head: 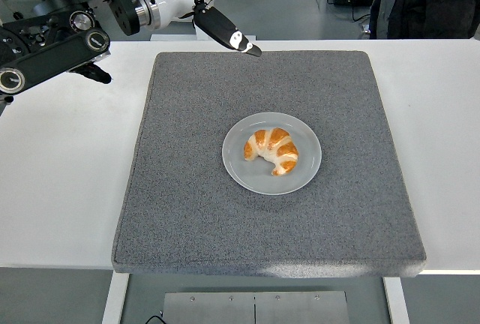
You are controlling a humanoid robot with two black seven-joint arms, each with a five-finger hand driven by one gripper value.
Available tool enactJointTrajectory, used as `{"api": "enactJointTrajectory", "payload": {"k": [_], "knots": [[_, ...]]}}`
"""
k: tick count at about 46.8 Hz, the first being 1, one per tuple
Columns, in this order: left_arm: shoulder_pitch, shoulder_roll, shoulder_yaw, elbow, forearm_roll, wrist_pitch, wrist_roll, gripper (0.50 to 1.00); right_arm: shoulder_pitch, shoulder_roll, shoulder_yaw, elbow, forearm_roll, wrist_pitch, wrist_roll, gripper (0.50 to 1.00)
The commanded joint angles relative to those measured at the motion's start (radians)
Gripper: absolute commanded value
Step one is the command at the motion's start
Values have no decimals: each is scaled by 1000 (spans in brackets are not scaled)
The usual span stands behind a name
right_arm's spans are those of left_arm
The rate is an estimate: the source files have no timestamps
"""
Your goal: Place the bread on the plate
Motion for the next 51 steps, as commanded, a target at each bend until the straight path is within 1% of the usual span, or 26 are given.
{"api": "enactJointTrajectory", "payload": {"k": [1, 5, 11, 15, 21, 26, 30, 33, 41, 49, 51], "knots": [[10, 24, -14, 1, -47, 0, -1, 1000, 0, 0, 0, 0, 1, 0, 0, 1000], [18, 33, -28, 4, -93, 1, -1, 1000, 0, 0, 0, 0, 1, 0, 0, 1000], [41, 47, -70, 41, -185, 3, -9, 1000, 0, 0, 0, 0, 1, 0, 0, 1000], [55, 45, -102, 77, -239, 6, -19, 1000, 0, 0, 0, 0, 1, 0, 0, 1000], [76, 37, -128, 120, -318, 10, -21, 1000, 0, 0, 0, 0, -1, 0, 0, 1000], [117, 24, -153, 159, -415, 9, -32, 1000, 0, 0, 0, 0, -1, 0, 0, 1000], [142, -12, -172, 209, -455, 7, -65, 1000, 0, 0, 0, 0, 1, 0, 0, 1000], [160, -51, -192, 260, -476, 1, -87, 1000, 0, 0, 0, 0, 1, 0, 0, 1000], [197, -140, -267, 361, -539, -17, -90, 1000, 0, 0, 0, 0, -1, 0, 0, 1000], [209, -249, -330, 508, -584, -49, -87, 1000, -2, 0, -2, 2, 1, 0, 0, 1000], [209, -268, -337, 536, -593, -56, -87, 1000, -2, 0, 0, 2, 1, 0, 0, 1000]]}}
